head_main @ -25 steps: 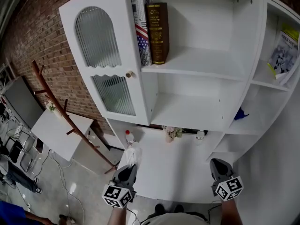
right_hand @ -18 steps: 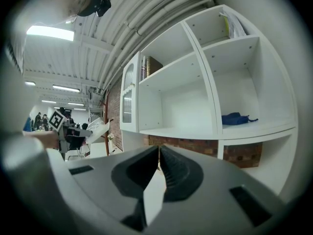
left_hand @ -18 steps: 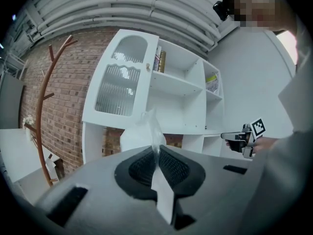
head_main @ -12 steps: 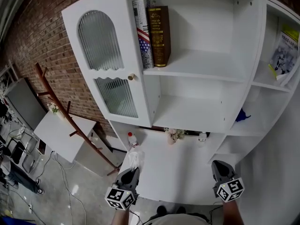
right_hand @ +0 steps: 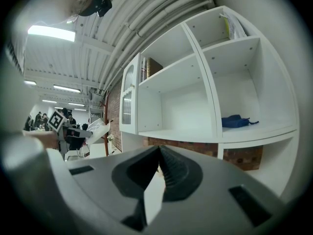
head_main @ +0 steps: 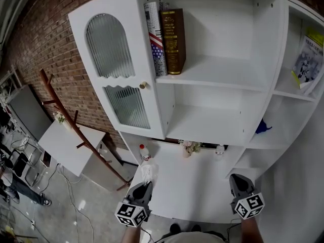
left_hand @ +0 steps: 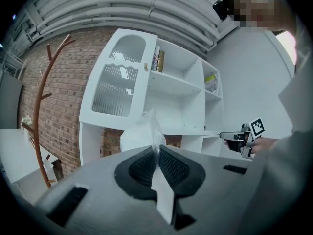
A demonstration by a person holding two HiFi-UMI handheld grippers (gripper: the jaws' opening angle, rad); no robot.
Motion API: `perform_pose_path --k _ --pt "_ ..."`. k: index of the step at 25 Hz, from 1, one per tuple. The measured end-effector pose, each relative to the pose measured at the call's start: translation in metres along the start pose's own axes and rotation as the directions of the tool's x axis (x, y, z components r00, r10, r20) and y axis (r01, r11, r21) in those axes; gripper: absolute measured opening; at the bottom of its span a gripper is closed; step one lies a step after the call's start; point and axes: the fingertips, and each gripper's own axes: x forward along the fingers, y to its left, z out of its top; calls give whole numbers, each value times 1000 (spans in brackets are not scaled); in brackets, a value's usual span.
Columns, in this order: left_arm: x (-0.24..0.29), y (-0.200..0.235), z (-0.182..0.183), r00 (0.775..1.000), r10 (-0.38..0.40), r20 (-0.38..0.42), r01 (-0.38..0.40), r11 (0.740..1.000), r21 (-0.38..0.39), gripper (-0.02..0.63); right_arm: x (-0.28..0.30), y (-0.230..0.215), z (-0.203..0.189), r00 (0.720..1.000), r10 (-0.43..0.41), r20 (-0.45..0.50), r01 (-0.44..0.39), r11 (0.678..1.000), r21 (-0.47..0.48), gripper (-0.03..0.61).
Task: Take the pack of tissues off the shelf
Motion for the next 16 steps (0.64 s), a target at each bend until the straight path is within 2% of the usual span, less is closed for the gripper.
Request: perform_pose_path --k 16 --pt "4 -4 6 1000 -1 12 1 1000 0 32 0 -5 4 1000 1 9 -1 1000 1 29"
